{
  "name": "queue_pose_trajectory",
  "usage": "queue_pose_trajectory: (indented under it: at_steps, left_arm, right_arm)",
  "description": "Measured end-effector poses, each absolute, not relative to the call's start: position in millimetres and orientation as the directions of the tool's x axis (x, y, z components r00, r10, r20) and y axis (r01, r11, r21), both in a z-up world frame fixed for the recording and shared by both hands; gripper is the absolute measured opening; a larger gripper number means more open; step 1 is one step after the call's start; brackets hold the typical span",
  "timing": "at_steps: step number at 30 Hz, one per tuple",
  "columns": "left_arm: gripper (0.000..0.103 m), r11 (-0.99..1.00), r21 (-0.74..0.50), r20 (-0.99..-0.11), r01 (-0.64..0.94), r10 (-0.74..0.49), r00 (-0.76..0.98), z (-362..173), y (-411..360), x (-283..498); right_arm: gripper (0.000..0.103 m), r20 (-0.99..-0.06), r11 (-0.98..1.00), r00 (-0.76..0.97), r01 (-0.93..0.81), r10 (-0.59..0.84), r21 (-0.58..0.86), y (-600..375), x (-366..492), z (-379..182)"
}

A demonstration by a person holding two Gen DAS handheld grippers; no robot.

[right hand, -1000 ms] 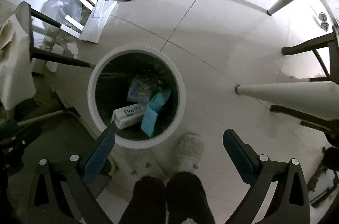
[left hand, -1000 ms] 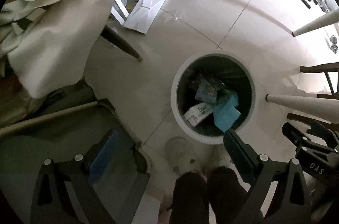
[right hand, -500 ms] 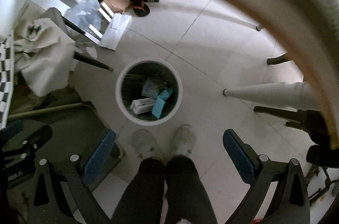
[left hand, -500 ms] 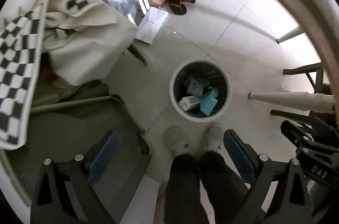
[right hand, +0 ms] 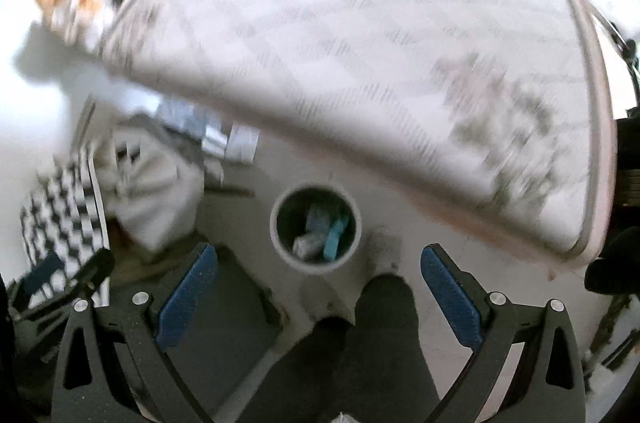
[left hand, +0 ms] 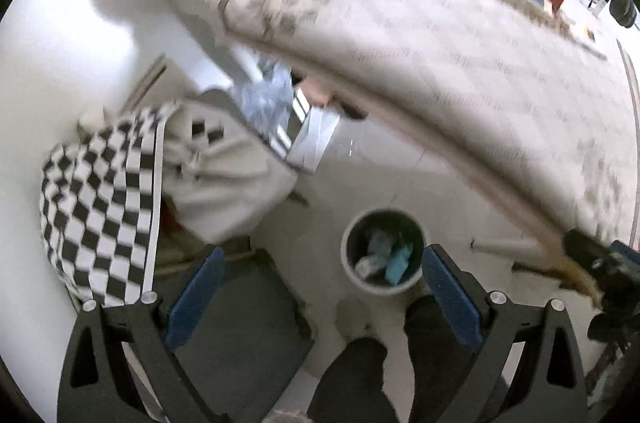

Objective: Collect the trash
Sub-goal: 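Lift both tools back toward the table, then grasp white medicine box with left tool while right tool grasps striped medicine box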

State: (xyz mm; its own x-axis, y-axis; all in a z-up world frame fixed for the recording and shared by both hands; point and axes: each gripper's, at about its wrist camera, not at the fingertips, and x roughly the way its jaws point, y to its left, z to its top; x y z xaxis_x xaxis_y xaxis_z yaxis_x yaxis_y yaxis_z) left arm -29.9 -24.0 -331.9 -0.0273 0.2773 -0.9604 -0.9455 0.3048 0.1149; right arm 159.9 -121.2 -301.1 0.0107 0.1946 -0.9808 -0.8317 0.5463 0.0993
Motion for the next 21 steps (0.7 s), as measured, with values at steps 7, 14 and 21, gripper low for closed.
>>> queue_pose_trajectory:
  at_steps: [7, 14, 21]
  left_arm:
    - [0.101, 0.303, 0.131, -0.957, -0.944, 0.287, -0.041, -323.0, 46.1, 77.8]
    - [0.101, 0.259, 0.104, -0.981, -0.960, 0.185, -0.056, -343.8, 145.1, 195.9]
    - [0.101, 0.275, 0.111, -0.986, -0.955, 0.147, -0.072, -356.9, 218.1, 272.6]
  right_arm:
    - [0.103, -0.977, 0.708, 0.053, -0.697, 0.208, 0.113, -67.9, 315.8, -286.0]
    - [0.103, -0.982, 0.868, 0.072, -0.481, 0.177, 0.121, -2.0, 487.5, -314.1]
    - [0.103, -0.991, 0.939, 0.037, -0.327, 0.129, 0.110, 61.6, 581.4, -357.3]
